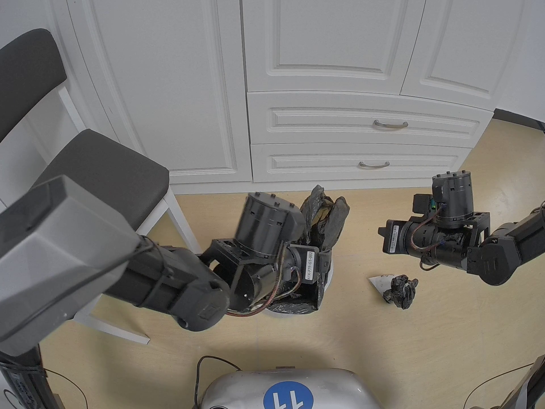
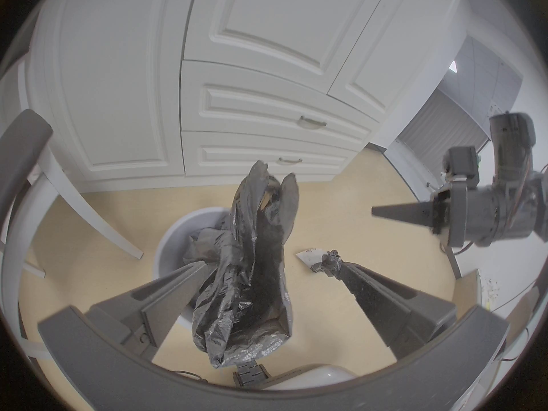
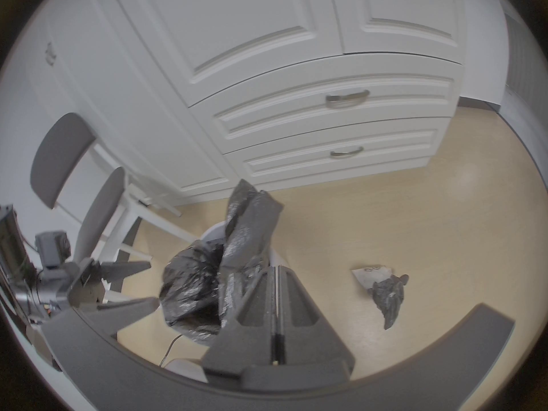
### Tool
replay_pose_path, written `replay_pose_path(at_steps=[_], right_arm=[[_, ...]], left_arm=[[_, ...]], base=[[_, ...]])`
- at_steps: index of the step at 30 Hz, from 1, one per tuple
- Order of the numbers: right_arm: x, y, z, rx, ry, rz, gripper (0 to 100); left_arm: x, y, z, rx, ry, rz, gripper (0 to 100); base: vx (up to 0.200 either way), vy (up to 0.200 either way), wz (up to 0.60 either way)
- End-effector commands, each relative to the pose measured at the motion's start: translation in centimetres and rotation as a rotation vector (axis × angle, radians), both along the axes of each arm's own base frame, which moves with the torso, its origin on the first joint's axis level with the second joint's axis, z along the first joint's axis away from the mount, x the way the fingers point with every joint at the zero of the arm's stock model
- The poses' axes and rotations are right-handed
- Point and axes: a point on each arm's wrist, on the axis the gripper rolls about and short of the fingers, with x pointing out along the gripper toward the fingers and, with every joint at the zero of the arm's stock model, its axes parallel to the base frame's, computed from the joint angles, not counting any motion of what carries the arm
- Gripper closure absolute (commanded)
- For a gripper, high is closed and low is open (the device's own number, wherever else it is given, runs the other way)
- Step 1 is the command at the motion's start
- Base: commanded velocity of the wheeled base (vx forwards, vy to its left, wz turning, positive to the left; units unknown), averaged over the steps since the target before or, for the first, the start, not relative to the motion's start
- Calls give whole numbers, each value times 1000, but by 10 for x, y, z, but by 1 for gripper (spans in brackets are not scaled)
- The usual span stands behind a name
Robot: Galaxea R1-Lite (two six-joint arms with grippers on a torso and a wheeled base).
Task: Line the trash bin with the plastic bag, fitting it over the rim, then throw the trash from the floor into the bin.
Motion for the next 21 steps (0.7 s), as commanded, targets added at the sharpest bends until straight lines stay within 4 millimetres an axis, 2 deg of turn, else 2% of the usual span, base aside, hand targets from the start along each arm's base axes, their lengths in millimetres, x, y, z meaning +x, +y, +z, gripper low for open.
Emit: replay_pose_path(at_steps=[1, 2, 3, 8, 13, 17, 21], right_arm=[[-17, 20, 7, -8, -21, 85, 100], [-17, 20, 7, -8, -21, 85, 100], [-15, 26, -4, -27, 8, 100, 100], [-6, 40, -25, -51, 48, 100, 100], [-5, 40, -25, -57, 45, 90, 100], [-4, 40, -25, -57, 45, 88, 100], [-4, 40, -26, -58, 47, 90, 100]], left_arm=[[-19, 25, 38, -43, -40, 9, 0], [-19, 25, 38, -43, -40, 9, 0], [-23, 29, 25, -6, -14, 7, 0], [-16, 27, -7, 71, 48, 11, 0], [-4, 41, -35, 180, 80, 24, 0], [2, 50, -46, 203, 107, 52, 0], [5, 54, -49, 193, 95, 64, 0]], base=[[0, 0, 0], [0, 0, 0], [0, 0, 0], [0, 0, 0], [0, 0, 0], [0, 0, 0], [0, 0, 0]])
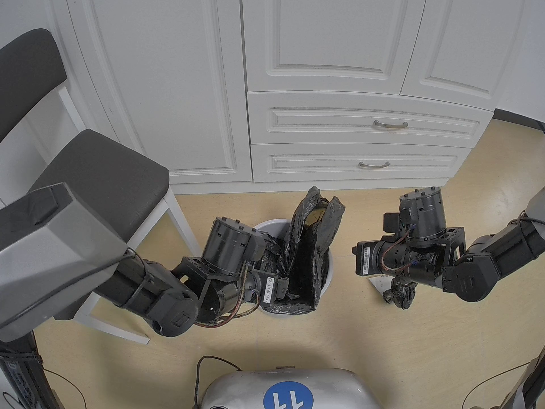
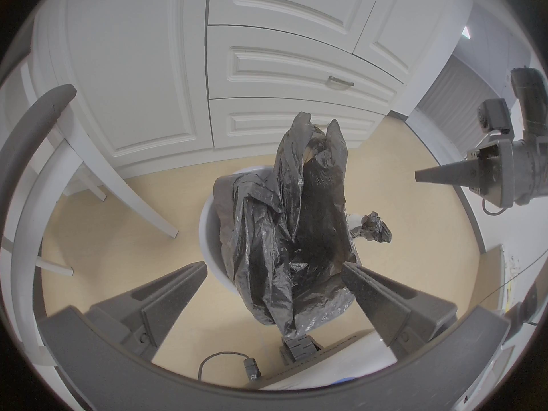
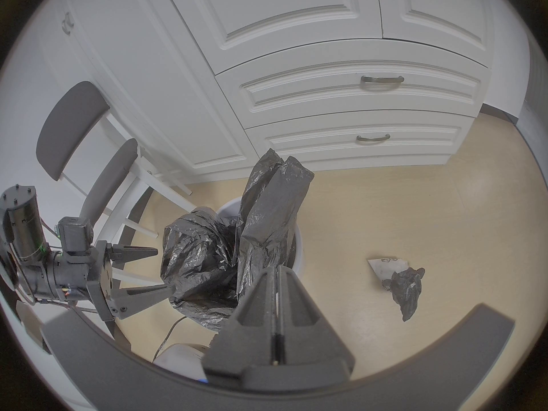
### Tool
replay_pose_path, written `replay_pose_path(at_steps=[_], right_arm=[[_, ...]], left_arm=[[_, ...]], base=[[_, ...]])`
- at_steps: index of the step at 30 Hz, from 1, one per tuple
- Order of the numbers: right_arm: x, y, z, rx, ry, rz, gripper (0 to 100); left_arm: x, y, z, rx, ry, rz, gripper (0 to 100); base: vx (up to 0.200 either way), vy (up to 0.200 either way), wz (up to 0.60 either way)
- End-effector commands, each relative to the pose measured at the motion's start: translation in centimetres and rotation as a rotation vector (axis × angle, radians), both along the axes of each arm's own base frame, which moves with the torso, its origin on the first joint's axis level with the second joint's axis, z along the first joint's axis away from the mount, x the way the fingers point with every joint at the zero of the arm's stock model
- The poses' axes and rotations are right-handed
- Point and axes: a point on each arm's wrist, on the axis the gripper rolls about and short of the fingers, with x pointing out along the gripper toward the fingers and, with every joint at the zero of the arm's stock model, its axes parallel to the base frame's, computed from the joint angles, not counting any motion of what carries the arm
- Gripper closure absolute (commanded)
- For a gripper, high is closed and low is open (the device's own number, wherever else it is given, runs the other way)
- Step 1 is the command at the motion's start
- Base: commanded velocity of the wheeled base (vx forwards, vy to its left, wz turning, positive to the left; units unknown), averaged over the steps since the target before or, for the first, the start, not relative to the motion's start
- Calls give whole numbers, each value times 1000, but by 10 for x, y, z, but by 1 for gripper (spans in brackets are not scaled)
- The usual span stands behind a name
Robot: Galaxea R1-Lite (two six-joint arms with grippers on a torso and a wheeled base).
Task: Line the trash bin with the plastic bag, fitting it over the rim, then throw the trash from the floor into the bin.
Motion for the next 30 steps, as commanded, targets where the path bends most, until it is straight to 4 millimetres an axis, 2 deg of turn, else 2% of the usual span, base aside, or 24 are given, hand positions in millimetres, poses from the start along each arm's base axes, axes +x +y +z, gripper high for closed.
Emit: replay_pose_path(at_steps=[1, 3, 7, 13, 14, 20, 22, 24, 27, 28, 30], right_arm=[[1, 1, -4, -6, 9, 1, 100], [1, 1, -4, -6, 10, 1, 100], [2, 2, -6, -7, 13, -1, 100], [3, 2, -5, -6, 10, -1, 100], [3, 2, -5, -5, 9, -1, 100], [10, 7, -9, -11, 9, -8, 100], [17, 16, -6, -6, -17, 5, 100], [28, 35, 3, 11, -55, 28, 100], [29, 42, 2, -1, -54, 42, 100], [28, 44, 1, -26, -31, 46, 0], [30, 45, 2, -18, -29, 40, 0]], left_arm=[[4, 5, -13, 14, 13, 15, 0], [5, 5, -16, 19, 14, 16, 0], [14, 6, -37, 71, 33, 57, 0], [25, 7, -56, 49, -3, 81, 0], [27, 7, -56, 42, -8, 84, 100], [32, 10, -54, -26, -76, 105, 100], [21, 16, -52, -28, -81, 104, 100], [9, 22, -36, -68, -128, 94, 100], [5, 23, -31, -80, -140, 91, 100], [2, 25, -30, -80, -137, 90, 100], [-2, 26, -29, -85, -132, 89, 100]], base=[[0, 0, 0], [0, 0, 0], [0, 0, 0], [0, 0, 0], [0, 0, 0], [0, 0, 0], [0, 0, 0], [0, 0, 0], [0, 0, 0], [0, 0, 0], [0, 0, 0]])
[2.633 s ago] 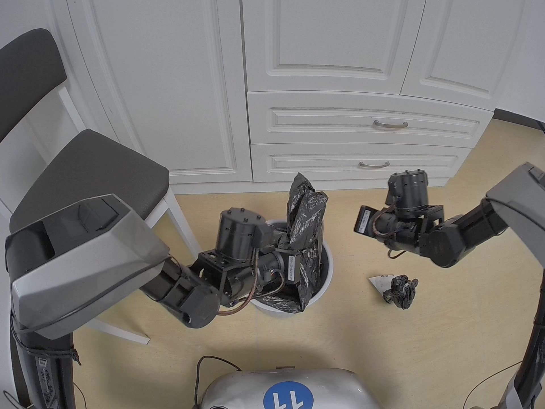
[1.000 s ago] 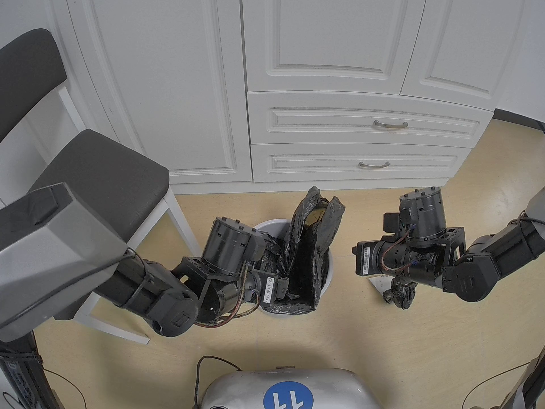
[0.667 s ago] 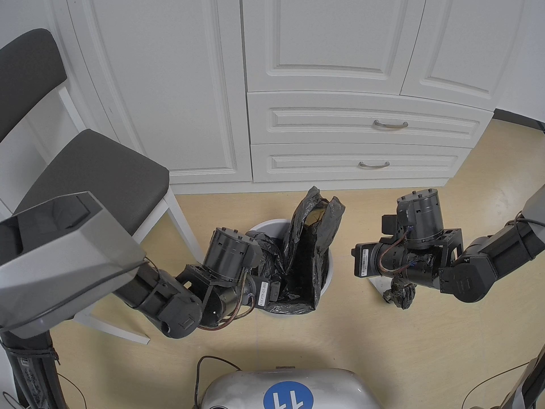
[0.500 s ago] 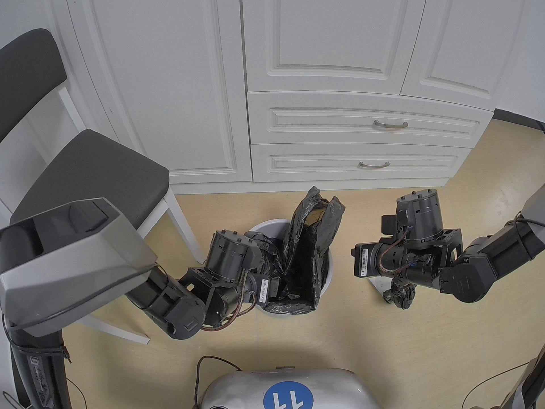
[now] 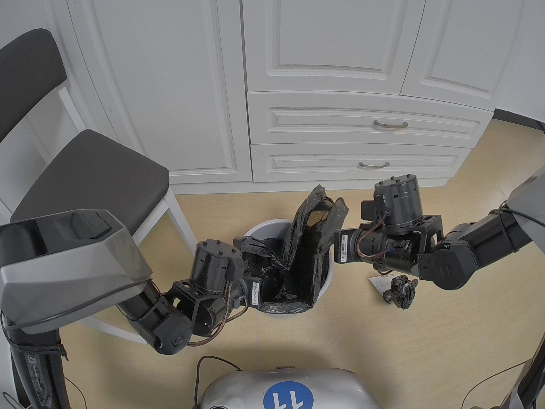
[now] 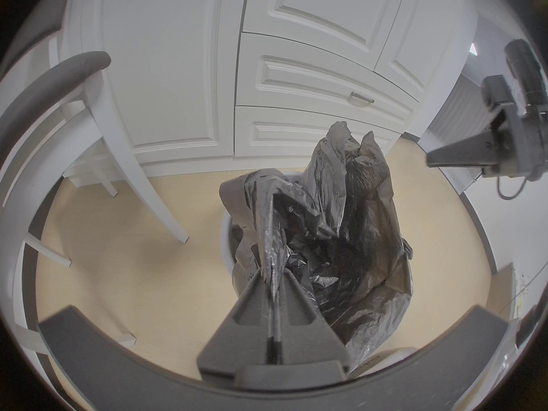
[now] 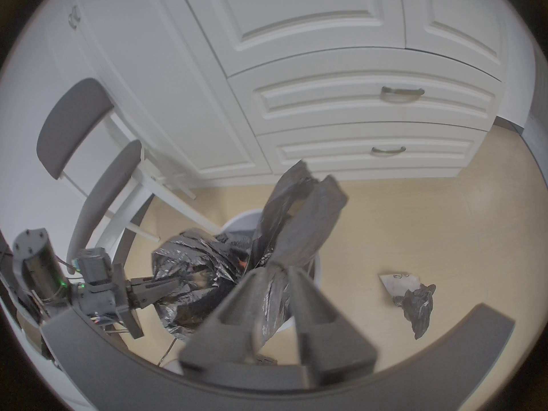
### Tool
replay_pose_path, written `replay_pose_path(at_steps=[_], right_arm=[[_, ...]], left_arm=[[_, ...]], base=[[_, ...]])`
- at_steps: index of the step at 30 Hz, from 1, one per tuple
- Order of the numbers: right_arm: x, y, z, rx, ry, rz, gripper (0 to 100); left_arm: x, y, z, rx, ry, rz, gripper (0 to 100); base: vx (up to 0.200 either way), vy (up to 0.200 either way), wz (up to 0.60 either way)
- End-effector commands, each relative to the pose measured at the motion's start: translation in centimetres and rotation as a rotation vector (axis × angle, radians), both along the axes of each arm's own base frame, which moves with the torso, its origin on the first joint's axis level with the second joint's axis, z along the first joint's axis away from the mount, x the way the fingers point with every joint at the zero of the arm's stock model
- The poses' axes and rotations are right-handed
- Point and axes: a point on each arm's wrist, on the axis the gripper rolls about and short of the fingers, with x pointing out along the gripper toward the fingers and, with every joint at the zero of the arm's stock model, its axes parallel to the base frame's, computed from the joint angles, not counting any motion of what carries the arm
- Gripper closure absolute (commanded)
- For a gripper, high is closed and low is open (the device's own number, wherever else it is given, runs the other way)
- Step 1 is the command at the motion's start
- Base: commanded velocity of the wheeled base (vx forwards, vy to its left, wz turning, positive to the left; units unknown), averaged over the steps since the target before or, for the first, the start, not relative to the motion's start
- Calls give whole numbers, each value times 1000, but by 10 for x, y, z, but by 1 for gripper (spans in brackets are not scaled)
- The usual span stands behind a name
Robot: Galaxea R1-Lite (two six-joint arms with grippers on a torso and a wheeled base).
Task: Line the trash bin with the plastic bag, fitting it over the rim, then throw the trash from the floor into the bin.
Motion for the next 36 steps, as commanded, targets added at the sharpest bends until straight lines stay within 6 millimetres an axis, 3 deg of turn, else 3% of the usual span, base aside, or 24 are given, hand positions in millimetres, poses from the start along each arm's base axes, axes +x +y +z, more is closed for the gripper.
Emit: replay_pose_path(at_steps=[1, 5, 12, 24, 33, 34, 36], right_arm=[[8, 16, -3, -7, 7, 13, 0], [10, 20, -12, -24, 23, 5, 0], [28, 30, -43, -124, 29, -102, 0], [48, -16, -31, -169, 40, -189, 0], [68, -12, -48, -155, 74, -216, 0], [68, -12, -48, -155, 74, -216, 100], [65, -13, -44, -151, 98, -214, 100]], left_arm=[[-16, 8, 13, -23, -10, -5, 100], [-20, 4, 15, -40, -23, -11, 100], [-23, 7, 16, -52, -40, -11, 100], [-24, 9, 7, -29, -16, -11, 100], [-27, 10, 8, -24, -15, -12, 100], [-27, 10, 8, -24, -15, -12, 100], [-26, 11, 8, -25, -16, -12, 100]], base=[[0, 0, 0], [0, 0, 0], [0, 0, 0], [0, 0, 0], [0, 0, 0], [0, 0, 0], [0, 0, 0]])
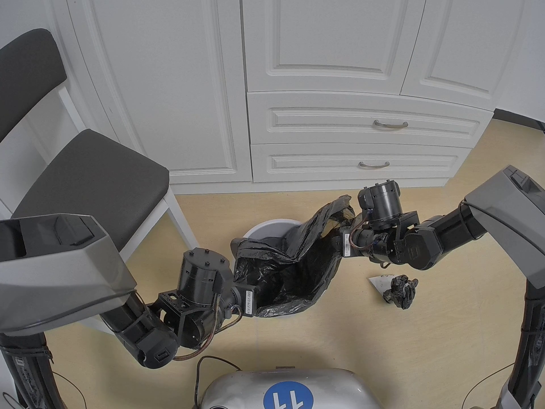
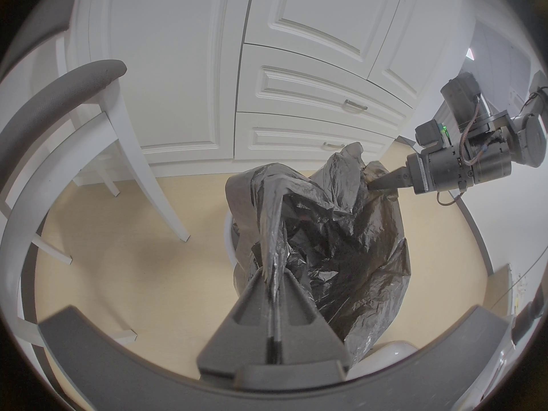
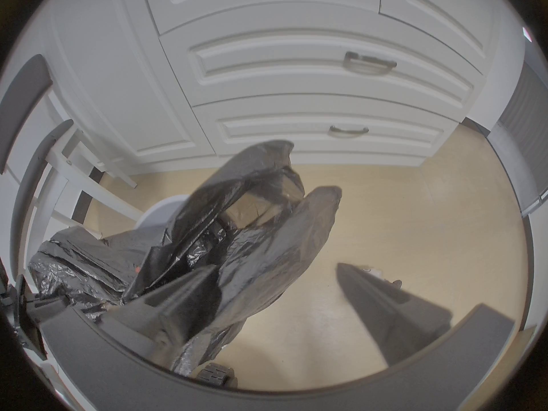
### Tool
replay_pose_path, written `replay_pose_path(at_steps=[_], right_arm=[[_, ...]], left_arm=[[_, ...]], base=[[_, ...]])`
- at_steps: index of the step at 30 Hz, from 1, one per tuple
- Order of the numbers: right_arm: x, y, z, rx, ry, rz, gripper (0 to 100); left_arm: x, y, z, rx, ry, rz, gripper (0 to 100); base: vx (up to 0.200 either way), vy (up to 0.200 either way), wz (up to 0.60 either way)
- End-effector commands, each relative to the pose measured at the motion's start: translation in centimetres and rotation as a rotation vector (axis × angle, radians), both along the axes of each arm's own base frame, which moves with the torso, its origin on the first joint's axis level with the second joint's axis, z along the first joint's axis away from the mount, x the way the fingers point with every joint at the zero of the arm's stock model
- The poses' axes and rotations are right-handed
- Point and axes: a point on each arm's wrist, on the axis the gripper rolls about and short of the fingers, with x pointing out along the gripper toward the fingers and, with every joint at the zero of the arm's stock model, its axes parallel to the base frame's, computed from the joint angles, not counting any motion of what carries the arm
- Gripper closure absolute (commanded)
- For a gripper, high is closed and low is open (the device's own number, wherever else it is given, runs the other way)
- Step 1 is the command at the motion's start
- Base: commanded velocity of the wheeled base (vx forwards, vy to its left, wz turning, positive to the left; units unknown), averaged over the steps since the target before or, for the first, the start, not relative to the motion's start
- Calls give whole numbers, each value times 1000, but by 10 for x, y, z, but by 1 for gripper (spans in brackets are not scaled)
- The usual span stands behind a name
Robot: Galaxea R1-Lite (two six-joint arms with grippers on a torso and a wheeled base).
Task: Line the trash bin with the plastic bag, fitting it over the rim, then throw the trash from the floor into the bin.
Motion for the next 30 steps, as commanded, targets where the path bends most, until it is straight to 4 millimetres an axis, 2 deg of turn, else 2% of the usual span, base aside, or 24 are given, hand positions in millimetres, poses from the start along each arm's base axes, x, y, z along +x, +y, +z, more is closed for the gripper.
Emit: replay_pose_path(at_steps=[1, 9, 14, 18, 24, 30], right_arm=[[1, 0, -2, 6, 23, -1, 100], [-18, -7, -4, -50, 91, 69, 100], [-33, -4, -3, -91, 95, 122, 100], [-24, 3, -5, -64, 56, 110, 100], [-6, 15, -7, 65, -29, 56, 100], [-4, 16, -4, 90, -50, 50, 100]], left_arm=[[0, 1, 0, 1, 0, 4, 100], [1, 7, -2, 8, 10, 17, 100], [10, 10, -10, 7, 24, 36, 100], [27, 7, -14, -41, -33, 64, 100], [47, 16, -16, -91, -105, 118, 100], [54, 16, -16, -134, -111, 141, 100]], base=[[0, 0, 0], [0, 0, 0], [0, 0, 0], [0, 0, 0], [0, 0, 0], [0, 0, 0]])
